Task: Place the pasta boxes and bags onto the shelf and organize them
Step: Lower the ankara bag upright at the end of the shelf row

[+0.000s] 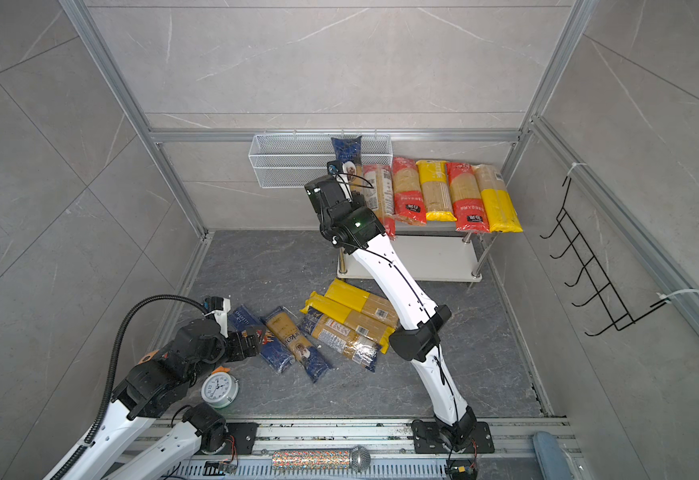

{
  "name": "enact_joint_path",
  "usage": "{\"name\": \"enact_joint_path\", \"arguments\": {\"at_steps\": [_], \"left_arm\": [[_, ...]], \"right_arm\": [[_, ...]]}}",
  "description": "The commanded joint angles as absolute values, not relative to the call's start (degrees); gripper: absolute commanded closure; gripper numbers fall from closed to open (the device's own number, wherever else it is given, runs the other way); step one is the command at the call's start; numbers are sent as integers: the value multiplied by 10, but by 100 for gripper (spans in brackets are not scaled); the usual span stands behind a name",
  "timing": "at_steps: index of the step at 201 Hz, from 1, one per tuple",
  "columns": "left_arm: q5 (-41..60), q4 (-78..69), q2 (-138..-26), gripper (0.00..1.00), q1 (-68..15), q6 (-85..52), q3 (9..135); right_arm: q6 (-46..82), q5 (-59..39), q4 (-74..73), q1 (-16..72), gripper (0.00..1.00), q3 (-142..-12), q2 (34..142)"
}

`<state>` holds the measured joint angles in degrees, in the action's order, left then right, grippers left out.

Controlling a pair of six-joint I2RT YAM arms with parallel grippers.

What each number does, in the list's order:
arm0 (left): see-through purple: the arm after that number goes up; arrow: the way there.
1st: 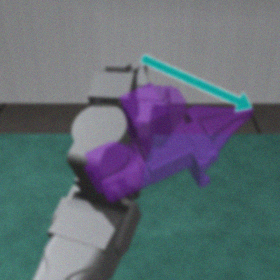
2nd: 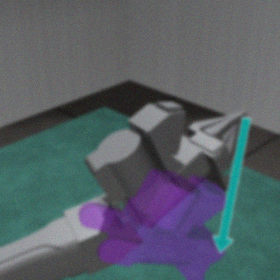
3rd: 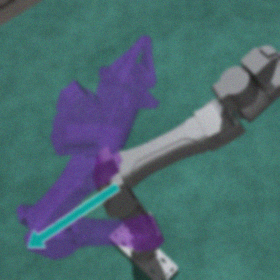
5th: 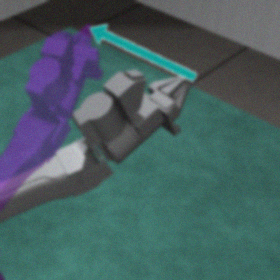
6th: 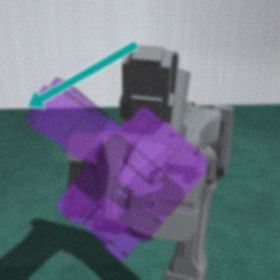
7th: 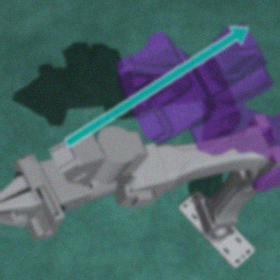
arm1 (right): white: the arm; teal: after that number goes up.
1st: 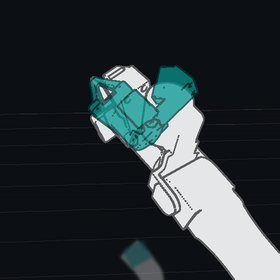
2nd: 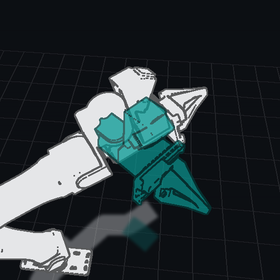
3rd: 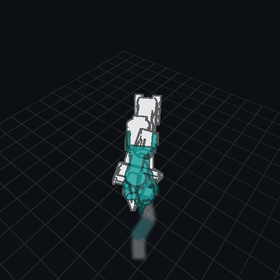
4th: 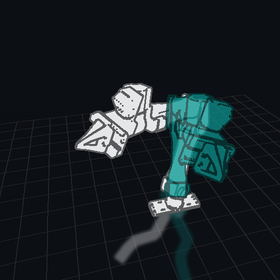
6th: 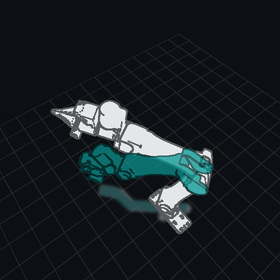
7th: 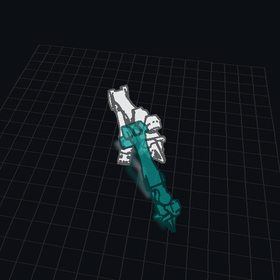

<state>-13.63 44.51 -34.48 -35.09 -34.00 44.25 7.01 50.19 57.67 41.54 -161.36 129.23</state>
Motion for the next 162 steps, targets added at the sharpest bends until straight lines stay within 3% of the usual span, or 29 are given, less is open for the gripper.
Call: {"name": "enact_joint_path", "arguments": {"at_steps": [1,90,105,119,125,162], "left_arm": [[-149,430,-346,0,-349,-323,465],[-151,442,-329,0,-349,-327,471],[-152,443,-327,0,-349,-327,475],[-154,444,-324,0,-348,-327,478],[-154,445,-321,0,-349,-327,479],[-156,451,-306,0,-349,-328,486]], "right_arm": [[82,541,554,406,56,-1634,1275],[51,503,540,419,45,-1634,1256],[32,506,526,429,31,-1633,1247],[8,509,509,438,28,-1630,1236],[-3,514,497,445,15,-1626,1230],[-32,509,472,471,13,-1598,1188]]}}
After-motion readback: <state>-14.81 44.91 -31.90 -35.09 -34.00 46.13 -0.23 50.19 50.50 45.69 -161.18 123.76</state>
